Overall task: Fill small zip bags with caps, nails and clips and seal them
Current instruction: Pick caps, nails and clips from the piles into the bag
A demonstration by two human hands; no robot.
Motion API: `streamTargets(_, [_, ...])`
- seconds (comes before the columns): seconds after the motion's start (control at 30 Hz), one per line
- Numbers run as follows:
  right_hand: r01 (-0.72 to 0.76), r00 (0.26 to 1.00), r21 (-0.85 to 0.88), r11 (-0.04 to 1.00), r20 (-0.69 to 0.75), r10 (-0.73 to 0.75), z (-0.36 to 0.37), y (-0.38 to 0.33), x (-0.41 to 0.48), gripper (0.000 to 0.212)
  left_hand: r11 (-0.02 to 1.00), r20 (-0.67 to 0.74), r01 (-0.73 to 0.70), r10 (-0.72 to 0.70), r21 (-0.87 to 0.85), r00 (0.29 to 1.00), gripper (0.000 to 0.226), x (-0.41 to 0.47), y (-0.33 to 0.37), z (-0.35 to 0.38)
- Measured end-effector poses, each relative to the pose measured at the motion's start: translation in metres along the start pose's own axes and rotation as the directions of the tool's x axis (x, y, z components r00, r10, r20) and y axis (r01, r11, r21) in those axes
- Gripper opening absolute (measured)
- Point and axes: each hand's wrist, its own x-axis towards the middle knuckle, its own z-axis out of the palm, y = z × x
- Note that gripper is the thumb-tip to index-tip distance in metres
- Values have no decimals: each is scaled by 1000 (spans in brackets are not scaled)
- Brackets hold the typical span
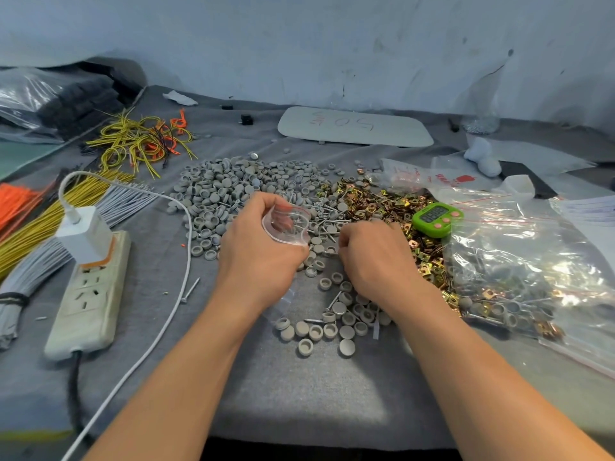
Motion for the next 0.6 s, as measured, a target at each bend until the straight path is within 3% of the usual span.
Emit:
streamTargets(0.13, [0, 958, 257, 966, -277, 74, -10, -2, -1, 10, 998, -3, -9, 10, 63, 1000, 42, -2, 1, 1])
streamTargets(0.2, [51, 924, 521, 852, -348, 157, -19, -5, -4, 14, 993, 5, -39, 39, 113, 999, 39, -3, 4, 4])
streamTargets(0.27, [121, 916, 678, 725, -358, 181, -23, -11, -9, 14, 981, 33, -80, 76, 178, 997, 38, -4, 4, 7])
streamTargets(0.43, [200, 940, 792, 577, -321, 116, -23, -28, -17, 14, 942, 119, -146, 115, 301, 986, 33, -8, 1, 15])
streamTargets(0.6, [121, 984, 849, 515, -171, 51, -23, -26, -18, 14, 962, 123, -151, 125, 228, 984, 35, -9, 4, 14])
